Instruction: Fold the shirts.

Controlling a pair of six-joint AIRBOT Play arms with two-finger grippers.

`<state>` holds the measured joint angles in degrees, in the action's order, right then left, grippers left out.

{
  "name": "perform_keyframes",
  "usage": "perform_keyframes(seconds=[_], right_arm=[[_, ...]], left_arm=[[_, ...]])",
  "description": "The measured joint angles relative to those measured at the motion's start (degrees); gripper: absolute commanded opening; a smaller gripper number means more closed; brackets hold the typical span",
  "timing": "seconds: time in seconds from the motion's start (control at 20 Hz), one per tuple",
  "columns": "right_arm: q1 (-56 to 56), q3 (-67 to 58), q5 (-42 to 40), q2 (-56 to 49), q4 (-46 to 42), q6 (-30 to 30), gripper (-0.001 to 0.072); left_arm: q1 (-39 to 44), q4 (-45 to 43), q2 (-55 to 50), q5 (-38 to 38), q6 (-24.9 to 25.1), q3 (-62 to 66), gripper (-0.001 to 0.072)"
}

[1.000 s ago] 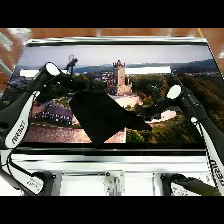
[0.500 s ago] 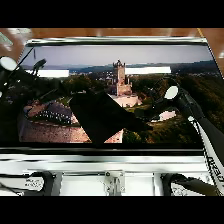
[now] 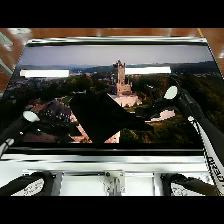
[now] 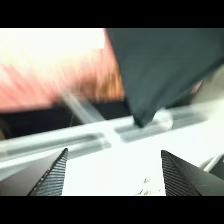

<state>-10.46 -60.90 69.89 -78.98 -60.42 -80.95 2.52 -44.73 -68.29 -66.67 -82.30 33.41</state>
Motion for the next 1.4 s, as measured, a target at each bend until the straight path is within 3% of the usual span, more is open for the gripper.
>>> perform_keyframes(seconds=[0.4,0.45,0.5,0.6,0.7,0.8,0.85,1.15,1.4], right_arm=[[0.00,0.02,-1.42,0.00,-0.13,0.07,0.0069],[0.00,0.02,-1.46,0.00,-0.11,0.07,0.0068],[0.00,0.02,-1.46,0.00,-0.13,0.07,0.0069],[0.00,0.02,-1.49,0.00,-0.11,0.07,0.0069],[0.00,0.02,-1.53,0.00,-0.07,0.07,0.0069],[0.00,0.02,-1.55,0.00,0.04,0.00,0.0069],[0.00,0.02,-1.55,0.00,0.17,0.00,0.0068],[0.00,-0.17,-2.62,1.27,3.76,0.48,0.0068],[0.00,-5.09,-6.78,9.51,5.70,0.94,0.0067]], left_arm=[[15.54,13.97,-5.92,17.16,0.42,-5.73,0.0661],[16.52,15.78,-6.38,18.99,0.42,-5.86,0.0635],[17.51,16.96,-6.69,20.63,0.46,-5.99,0.0524],[19.54,19.32,-7.19,25.38,0.68,-6.16,0.0472],[21.68,22.69,-7.45,30.58,0.81,-6.25,0.0371],[23.56,25.55,-7.63,35.41,1.01,-6.29,0.0092],[24.17,26.49,-7.74,37.03,1.64,-6.32,0.0048],[25.68,28.59,-2.14,37.81,9.11,-4.24,0.0041],[22.69,18.56,16.76,43.80,11.26,2.80,0.0041]])
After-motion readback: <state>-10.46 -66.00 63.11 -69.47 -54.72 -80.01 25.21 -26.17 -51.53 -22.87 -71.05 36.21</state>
